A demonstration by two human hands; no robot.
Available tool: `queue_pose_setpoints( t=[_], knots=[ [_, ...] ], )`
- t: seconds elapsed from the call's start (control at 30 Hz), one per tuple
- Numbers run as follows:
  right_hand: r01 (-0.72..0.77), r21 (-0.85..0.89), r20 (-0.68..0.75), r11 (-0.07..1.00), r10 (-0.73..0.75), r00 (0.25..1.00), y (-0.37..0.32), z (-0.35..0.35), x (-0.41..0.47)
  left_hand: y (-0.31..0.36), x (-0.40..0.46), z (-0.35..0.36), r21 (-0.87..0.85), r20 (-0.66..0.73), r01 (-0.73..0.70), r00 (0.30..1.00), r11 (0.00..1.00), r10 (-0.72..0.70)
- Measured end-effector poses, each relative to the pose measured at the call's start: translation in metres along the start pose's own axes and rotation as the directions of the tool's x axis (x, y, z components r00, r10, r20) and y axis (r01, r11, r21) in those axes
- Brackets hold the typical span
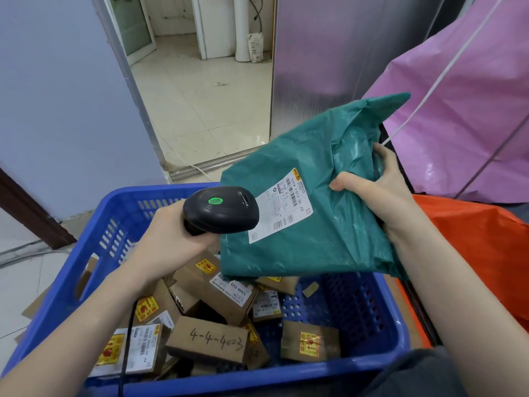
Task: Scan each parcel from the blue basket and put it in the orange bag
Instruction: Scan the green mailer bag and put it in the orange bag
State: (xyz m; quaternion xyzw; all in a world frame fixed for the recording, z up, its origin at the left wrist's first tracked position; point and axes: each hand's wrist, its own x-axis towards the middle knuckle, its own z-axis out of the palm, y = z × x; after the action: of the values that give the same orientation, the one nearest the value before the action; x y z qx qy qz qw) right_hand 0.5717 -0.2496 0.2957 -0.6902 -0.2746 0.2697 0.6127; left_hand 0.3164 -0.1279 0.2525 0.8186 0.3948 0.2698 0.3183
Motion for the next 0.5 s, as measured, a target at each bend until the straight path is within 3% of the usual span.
queue_pose_setpoints(
  t=[0.27, 0.5],
  knots=[
    [0.129, -0.242, -0.311, 0.962, -0.203, 0.929, -0.019, -0.087, -0.008, 0.068, 0.004, 0.049, -0.112, 0.139, -0.013, 0.990, 0.994, 0.028],
    [0.119, -0.055, -0.482, 0.991, -0.131, 0.866, -0.004, -0.160, -0.011, 0.124, 0.007, 0.110, -0.151, 0.236, -0.064, 0.967, 0.986, 0.099]
  ],
)
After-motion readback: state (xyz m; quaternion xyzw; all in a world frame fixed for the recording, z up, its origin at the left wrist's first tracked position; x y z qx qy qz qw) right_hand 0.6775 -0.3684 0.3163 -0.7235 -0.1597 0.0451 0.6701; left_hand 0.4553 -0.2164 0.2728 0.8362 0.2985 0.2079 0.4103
